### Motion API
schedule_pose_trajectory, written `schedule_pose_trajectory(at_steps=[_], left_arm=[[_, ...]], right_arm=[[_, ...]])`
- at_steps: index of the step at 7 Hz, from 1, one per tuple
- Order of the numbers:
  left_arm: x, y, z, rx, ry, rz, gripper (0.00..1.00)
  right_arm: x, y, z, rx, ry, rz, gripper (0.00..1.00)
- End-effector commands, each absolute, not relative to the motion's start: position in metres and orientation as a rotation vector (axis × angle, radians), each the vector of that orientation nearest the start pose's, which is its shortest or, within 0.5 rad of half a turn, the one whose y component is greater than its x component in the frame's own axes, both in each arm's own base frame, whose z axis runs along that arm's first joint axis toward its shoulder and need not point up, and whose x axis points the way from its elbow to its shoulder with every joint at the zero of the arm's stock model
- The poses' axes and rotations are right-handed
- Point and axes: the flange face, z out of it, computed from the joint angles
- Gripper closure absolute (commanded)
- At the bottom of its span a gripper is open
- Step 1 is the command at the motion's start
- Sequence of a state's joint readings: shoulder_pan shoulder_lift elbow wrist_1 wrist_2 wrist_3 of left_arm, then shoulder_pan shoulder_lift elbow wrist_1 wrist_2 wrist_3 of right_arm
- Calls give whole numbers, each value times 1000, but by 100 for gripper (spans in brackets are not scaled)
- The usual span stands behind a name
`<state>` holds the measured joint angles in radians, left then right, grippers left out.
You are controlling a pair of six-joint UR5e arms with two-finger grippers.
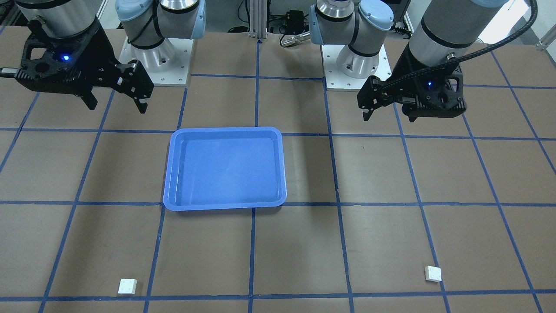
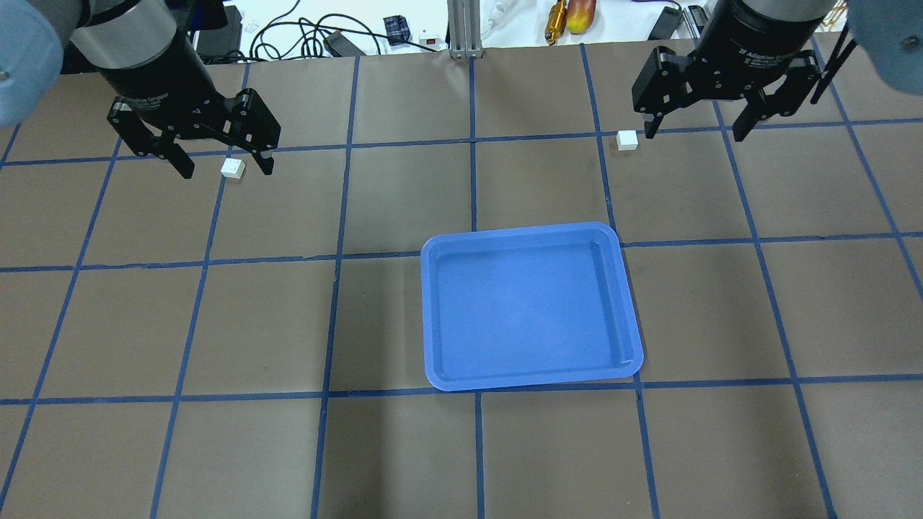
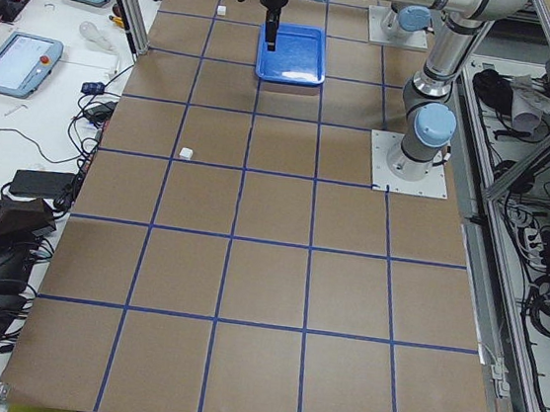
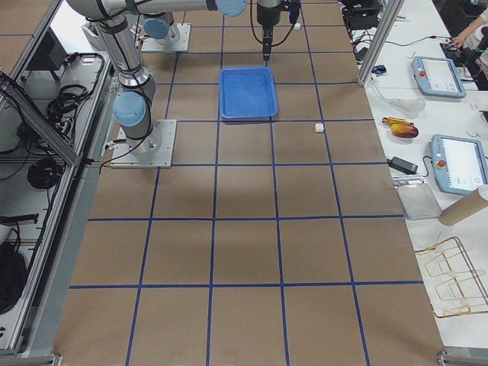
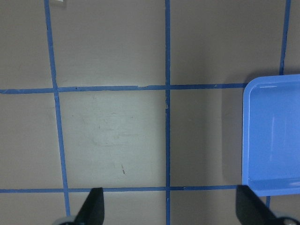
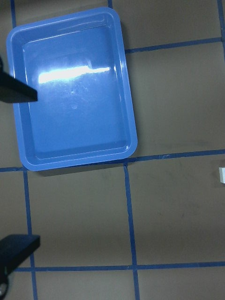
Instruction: Assemble white blocks and place on blue tray
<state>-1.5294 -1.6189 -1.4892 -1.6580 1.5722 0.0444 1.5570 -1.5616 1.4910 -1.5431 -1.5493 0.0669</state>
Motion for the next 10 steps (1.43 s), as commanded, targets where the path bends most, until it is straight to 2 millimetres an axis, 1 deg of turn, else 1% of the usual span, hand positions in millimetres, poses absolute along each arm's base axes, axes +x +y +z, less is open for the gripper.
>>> schedule_pose_trajectory(at_steps=[1,3,4,5,6,7,8,9,10], left_arm=[[-112,-512,496,5,3141,82,0],[-112,-513,494,5,3143,89,0],[-108,-515,493,-8,3152,91,0],[-104,-521,493,-17,3156,81,0],[-98,-527,488,26,3155,88,0],[-83,-535,486,67,3156,75,0],[-48,-553,476,127,3158,70,0],[-16,-578,462,190,3154,55,0],[9,-603,440,258,3139,57,0]], right_arm=[[129,-501,519,114,3116,-64,0],[129,-502,516,109,3115,-71,0],[126,-509,514,69,3115,-69,0],[120,-528,514,7,3117,-75,0],[112,-552,517,23,3121,-75,0],[100,-580,510,45,3119,-26,0],[91,-612,499,-49,3117,-13,0],[87,-650,479,-133,3110,-5,0],[83,-692,456,-264,3099,-39,0]])
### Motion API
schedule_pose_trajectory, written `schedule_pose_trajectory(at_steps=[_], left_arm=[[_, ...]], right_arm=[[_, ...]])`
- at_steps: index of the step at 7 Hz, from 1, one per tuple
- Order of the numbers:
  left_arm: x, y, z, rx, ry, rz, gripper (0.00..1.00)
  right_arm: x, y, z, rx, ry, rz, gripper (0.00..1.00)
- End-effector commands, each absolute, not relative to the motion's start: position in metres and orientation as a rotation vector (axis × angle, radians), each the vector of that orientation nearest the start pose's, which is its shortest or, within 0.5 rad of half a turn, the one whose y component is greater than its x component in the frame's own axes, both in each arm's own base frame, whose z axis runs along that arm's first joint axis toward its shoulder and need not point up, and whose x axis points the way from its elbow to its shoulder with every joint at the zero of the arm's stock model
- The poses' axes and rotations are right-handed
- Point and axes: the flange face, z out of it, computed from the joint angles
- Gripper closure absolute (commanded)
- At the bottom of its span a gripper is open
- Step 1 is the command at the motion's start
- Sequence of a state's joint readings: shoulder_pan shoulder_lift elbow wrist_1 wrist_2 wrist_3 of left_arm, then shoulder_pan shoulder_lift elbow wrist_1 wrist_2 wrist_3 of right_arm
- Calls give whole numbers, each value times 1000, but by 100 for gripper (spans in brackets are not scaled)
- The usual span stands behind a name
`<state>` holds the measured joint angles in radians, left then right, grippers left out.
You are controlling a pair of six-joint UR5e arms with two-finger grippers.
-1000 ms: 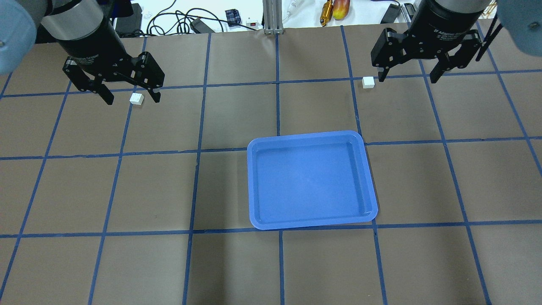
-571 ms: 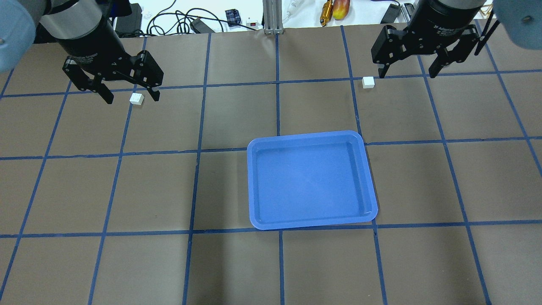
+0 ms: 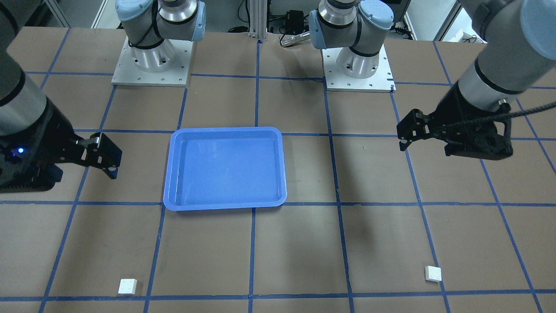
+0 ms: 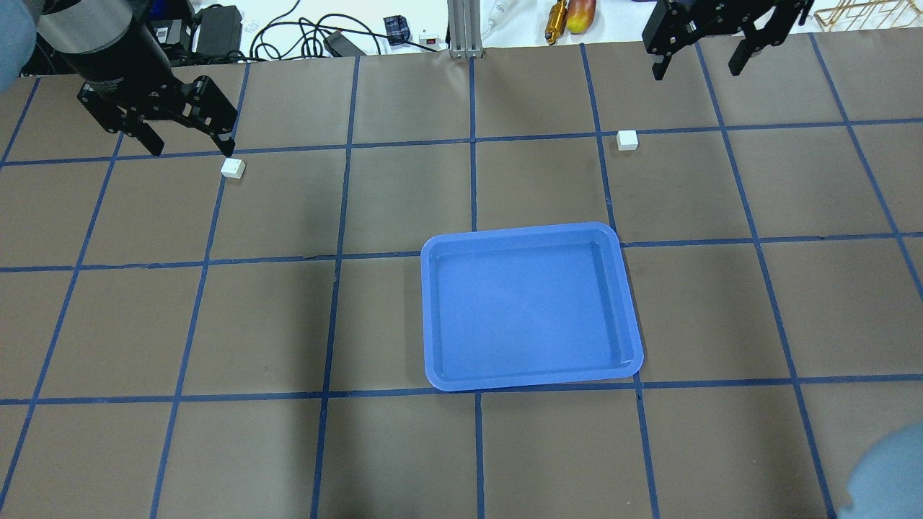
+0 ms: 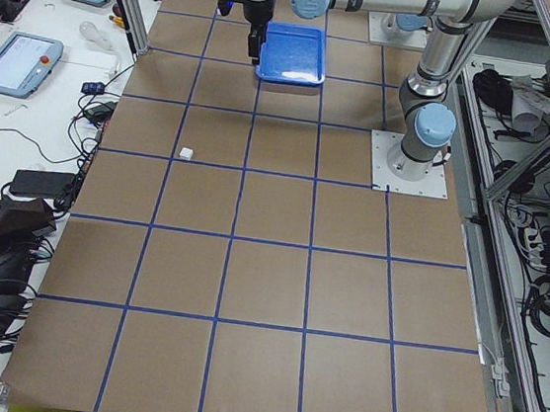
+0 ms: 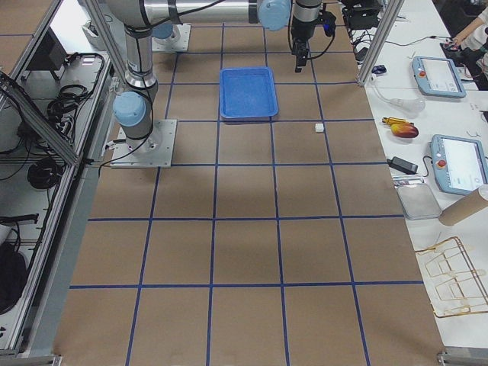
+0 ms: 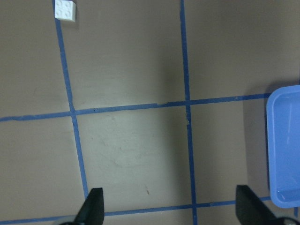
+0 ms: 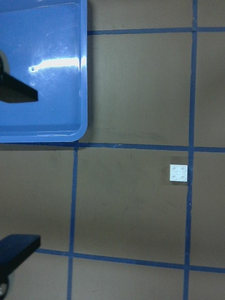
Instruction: Assemble white blocks and place on blue tray
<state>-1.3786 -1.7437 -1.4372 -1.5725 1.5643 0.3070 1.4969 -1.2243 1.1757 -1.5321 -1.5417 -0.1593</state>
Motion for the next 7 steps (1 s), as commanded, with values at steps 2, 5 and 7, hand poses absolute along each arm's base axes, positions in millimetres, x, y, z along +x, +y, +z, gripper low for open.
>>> schedule_pose_trajectory(at_steps=[2,5,7], left_arm=[[47,-652,393,327,3129,33,0],[81,-710,307,421,3102,-26,0],[86,-727,251,494,3106,13,0]], right_arm=[[76,-740,419,-782,3019,-90,0],[-3,-761,374,-1179,2743,-146,2],[-51,-767,345,-1497,2504,-223,0]])
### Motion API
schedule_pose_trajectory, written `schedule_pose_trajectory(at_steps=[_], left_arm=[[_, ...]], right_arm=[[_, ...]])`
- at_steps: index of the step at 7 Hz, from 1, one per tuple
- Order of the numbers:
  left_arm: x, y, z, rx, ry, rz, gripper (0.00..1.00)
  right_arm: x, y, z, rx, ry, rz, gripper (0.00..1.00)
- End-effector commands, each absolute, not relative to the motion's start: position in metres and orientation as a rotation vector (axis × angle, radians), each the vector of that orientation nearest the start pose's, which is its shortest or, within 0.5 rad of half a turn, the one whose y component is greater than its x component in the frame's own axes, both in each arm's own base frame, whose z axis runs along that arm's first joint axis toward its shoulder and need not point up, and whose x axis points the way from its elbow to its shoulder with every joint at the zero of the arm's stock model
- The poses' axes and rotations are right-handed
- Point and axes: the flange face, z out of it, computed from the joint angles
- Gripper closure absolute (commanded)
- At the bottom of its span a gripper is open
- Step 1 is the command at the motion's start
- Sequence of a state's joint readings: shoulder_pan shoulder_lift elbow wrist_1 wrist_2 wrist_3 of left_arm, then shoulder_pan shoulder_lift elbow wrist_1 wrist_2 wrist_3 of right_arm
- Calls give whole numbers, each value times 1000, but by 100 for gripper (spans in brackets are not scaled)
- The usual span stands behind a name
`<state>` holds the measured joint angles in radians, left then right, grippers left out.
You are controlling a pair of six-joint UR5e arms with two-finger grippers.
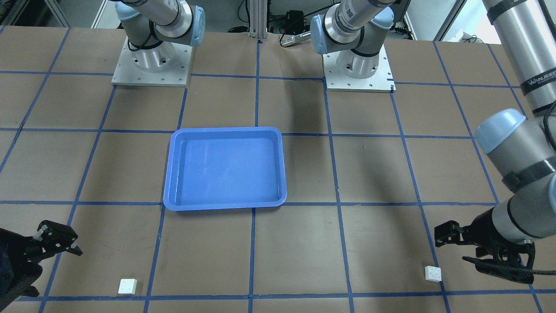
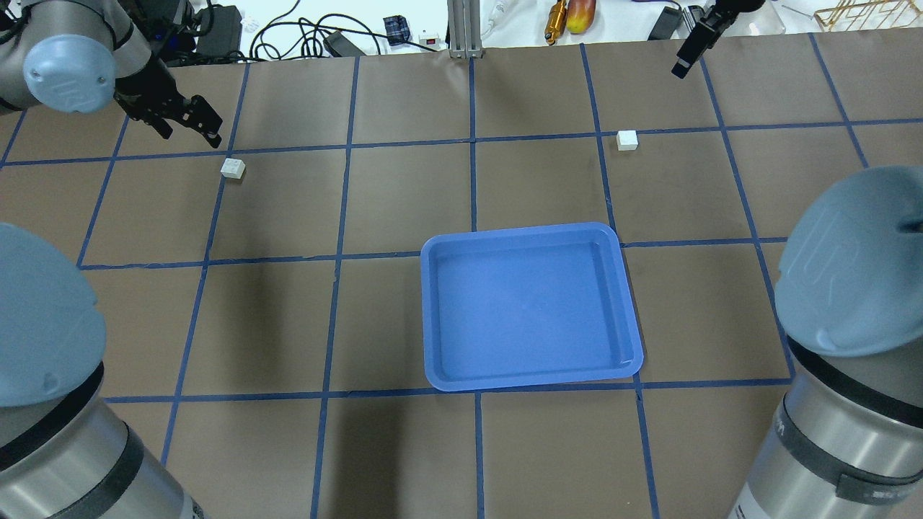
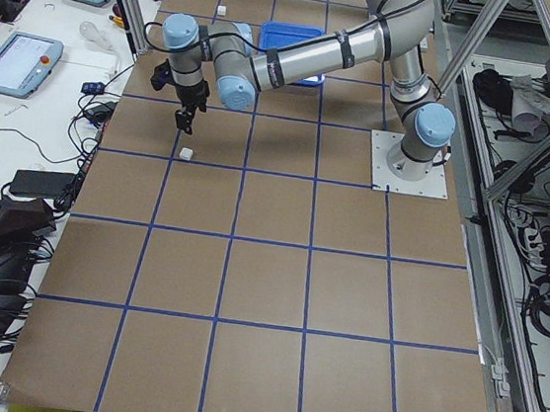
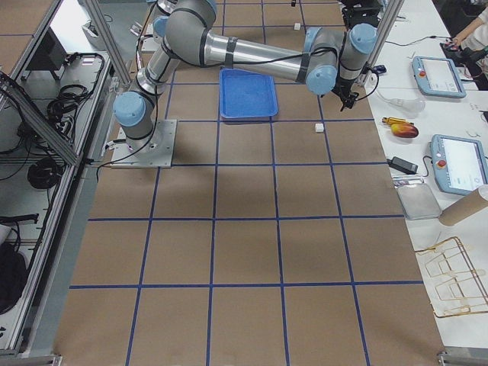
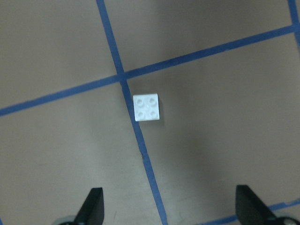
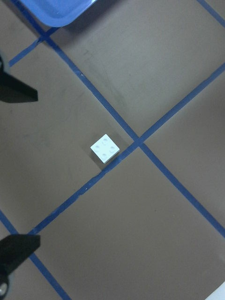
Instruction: Assemble white blocks and place on blue tray
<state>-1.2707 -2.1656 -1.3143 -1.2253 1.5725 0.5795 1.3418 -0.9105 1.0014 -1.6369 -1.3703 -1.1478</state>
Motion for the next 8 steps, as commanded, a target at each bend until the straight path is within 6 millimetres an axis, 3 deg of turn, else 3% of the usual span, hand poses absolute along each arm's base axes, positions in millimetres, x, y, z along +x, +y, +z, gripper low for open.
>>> schedule_pose_trajectory(at_steps=[1,2,3,4,6,7,8], left_arm=[[89,-734,229,545,3102,10,0],[90,-739,211,539,3107,26,0],[91,-747,205,537,3108,23,0],[93,-754,195,530,3114,27,0],[95,-754,177,532,3125,58,0],[94,-755,176,537,3124,62,7],[95,-754,176,539,3122,63,37]], right_arm=[[-59,-772,329,-1550,2392,-293,0],[-59,-769,314,-1705,2276,-308,0],[-56,-761,278,-1800,2144,-283,0],[-48,-757,256,-1871,2029,-399,0],[-40,-751,225,-1885,1988,-505,0],[-35,-749,206,-1848,1968,-542,0],[-35,-750,192,-1840,1963,-541,0]])
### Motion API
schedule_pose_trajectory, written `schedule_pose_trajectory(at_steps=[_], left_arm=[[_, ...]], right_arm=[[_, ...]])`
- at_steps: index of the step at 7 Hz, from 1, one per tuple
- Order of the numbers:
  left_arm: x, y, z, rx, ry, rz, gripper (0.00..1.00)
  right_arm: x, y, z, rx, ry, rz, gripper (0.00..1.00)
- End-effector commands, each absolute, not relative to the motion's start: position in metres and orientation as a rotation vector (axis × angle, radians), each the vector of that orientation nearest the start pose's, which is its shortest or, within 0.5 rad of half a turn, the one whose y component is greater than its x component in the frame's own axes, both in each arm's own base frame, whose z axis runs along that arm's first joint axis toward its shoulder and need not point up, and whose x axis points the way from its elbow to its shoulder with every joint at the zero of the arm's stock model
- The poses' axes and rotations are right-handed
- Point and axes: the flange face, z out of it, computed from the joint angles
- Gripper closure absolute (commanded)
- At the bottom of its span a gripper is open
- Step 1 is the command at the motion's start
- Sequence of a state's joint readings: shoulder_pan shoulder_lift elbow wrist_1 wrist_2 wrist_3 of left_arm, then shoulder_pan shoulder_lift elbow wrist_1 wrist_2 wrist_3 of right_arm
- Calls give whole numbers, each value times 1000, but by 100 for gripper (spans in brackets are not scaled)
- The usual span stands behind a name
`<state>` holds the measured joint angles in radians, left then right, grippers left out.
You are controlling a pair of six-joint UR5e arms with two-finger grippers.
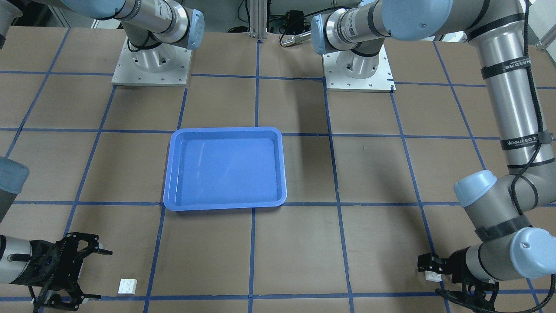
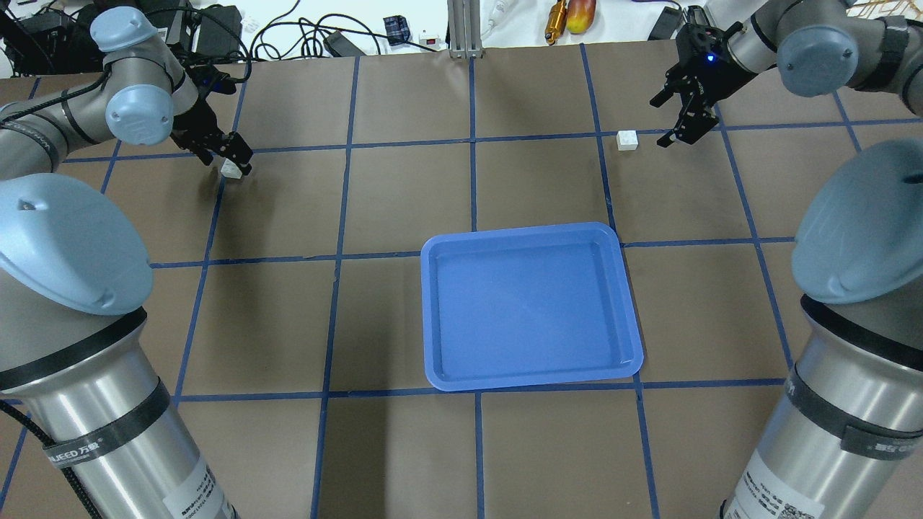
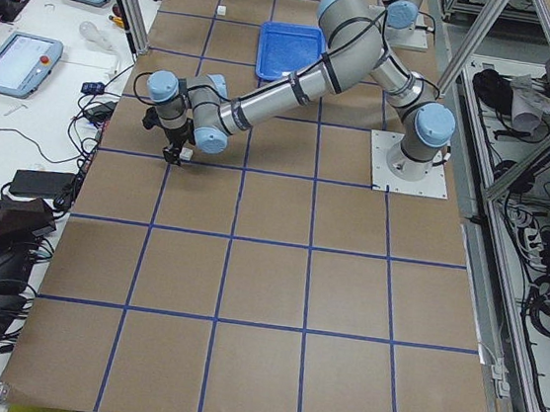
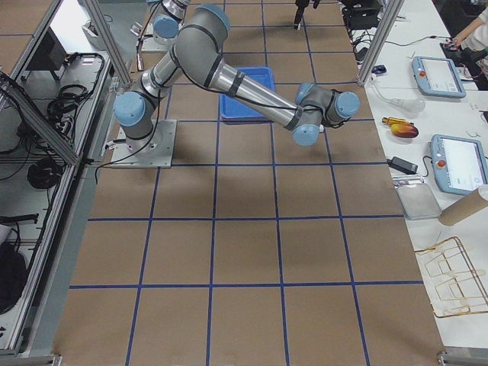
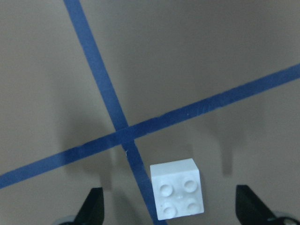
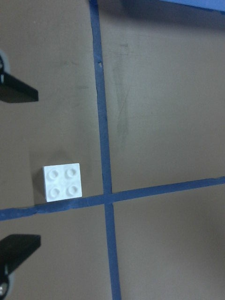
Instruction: Assemble white blocks and place on blue tray
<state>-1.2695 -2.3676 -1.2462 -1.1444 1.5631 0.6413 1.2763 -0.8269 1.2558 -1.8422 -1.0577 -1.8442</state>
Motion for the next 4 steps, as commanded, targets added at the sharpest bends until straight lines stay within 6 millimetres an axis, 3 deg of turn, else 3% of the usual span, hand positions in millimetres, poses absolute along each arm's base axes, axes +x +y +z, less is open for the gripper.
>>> schedule_pose_trajectory(at_steps=[1,2,3,4], left_arm=[[94,-754,176,531,3119,66,58],[94,-754,176,531,3116,68,86],[94,-754,179,529,3122,64,100],[93,-753,196,517,3120,40,100]], right_arm=[[-30,-755,189,-1795,1933,-615,0],[-30,-758,182,-1787,1924,-624,0],[-30,-763,175,-1764,1907,-659,0],[-29,-766,166,-1761,1866,-701,0]])
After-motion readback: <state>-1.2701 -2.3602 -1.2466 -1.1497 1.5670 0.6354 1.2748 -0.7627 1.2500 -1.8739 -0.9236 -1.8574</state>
